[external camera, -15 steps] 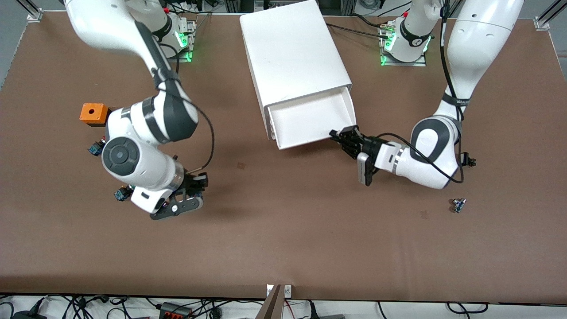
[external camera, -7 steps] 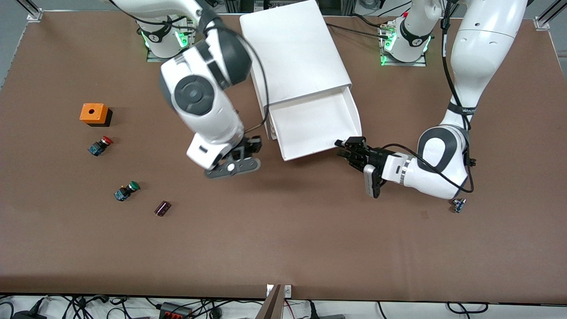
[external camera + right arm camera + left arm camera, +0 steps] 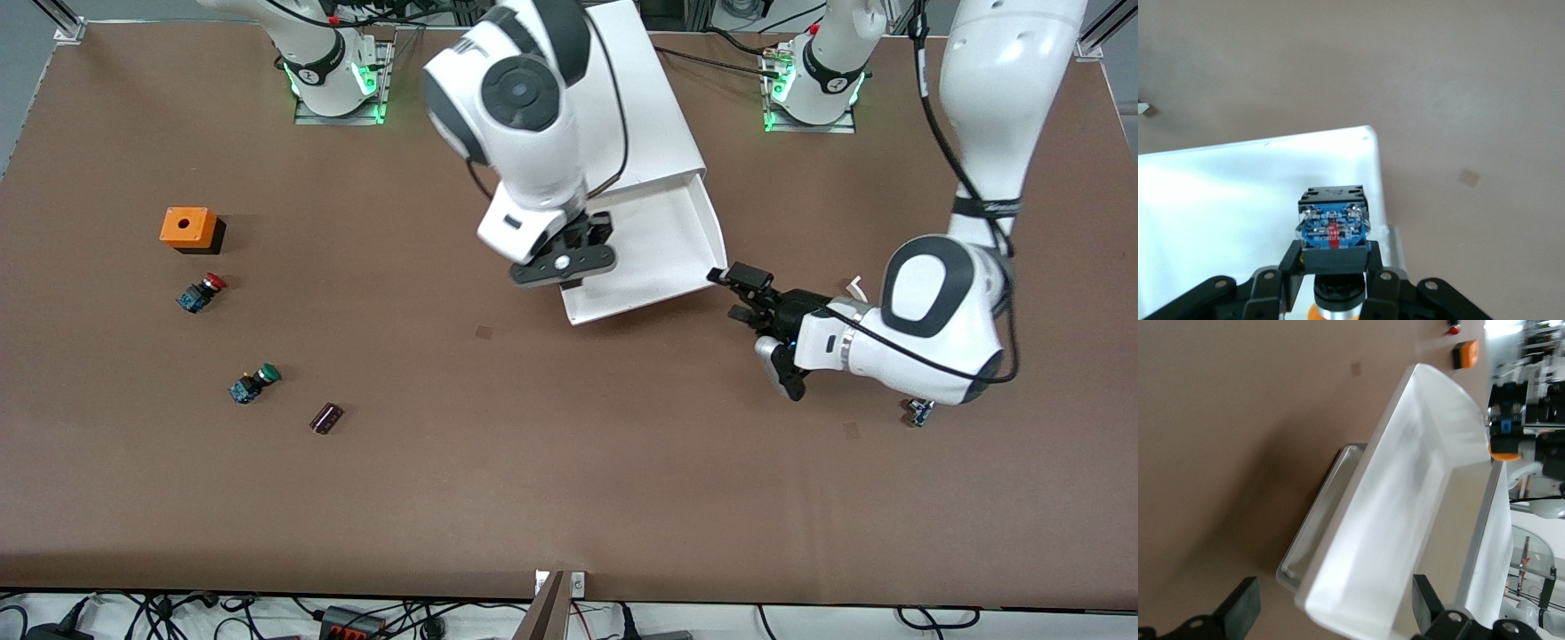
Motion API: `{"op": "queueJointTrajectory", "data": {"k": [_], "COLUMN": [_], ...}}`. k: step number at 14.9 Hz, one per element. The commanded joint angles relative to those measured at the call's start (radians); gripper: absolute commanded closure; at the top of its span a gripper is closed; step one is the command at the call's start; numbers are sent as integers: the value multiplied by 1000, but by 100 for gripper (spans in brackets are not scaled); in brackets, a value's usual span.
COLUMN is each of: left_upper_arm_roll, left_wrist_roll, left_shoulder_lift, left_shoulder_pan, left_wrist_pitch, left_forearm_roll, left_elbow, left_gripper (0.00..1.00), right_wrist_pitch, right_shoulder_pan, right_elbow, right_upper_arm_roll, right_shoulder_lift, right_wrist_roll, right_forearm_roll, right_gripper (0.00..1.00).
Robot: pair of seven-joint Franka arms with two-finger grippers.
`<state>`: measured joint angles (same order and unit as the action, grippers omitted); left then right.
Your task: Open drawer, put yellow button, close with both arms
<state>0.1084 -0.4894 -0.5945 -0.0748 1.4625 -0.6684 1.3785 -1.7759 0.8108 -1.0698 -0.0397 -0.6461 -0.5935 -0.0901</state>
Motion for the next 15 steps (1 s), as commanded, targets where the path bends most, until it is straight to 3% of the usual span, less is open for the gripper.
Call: {"op": "queueJointTrajectory", "data": {"k": [1, 6, 9, 12, 15], "left_upper_arm_roll": [2, 20, 25, 17, 14], "left_wrist_roll": [148, 362, 362, 356, 367], "left_shoulder_lift": [7, 68, 73, 36, 24], "left_shoulder_pan": [-2, -19, -23, -53, -51], "left_wrist_pitch": [-80, -85, -96, -82, -30], "left_forearm_roll": [154, 465, 634, 728, 730], "left_elbow": [-87, -88, -107, -165, -168], "left_gripper": [0, 0, 0, 0, 0], "right_wrist_pitch": [-7, -72, -94, -96, -103], "right_shoulder_pan": [40, 108, 128, 126, 128], "right_elbow": [42, 42, 42, 41, 39], "right_upper_arm_roll": [-15, -11, -9, -12, -12], "right_shoulder_lift": [-39, -79, -99, -101, -112], "right_wrist_roll": [-75, -202, -224, -220, -226], "right_forearm_roll": [6, 43, 44, 46, 47], "right_gripper": [100, 100, 100, 100, 100]}}
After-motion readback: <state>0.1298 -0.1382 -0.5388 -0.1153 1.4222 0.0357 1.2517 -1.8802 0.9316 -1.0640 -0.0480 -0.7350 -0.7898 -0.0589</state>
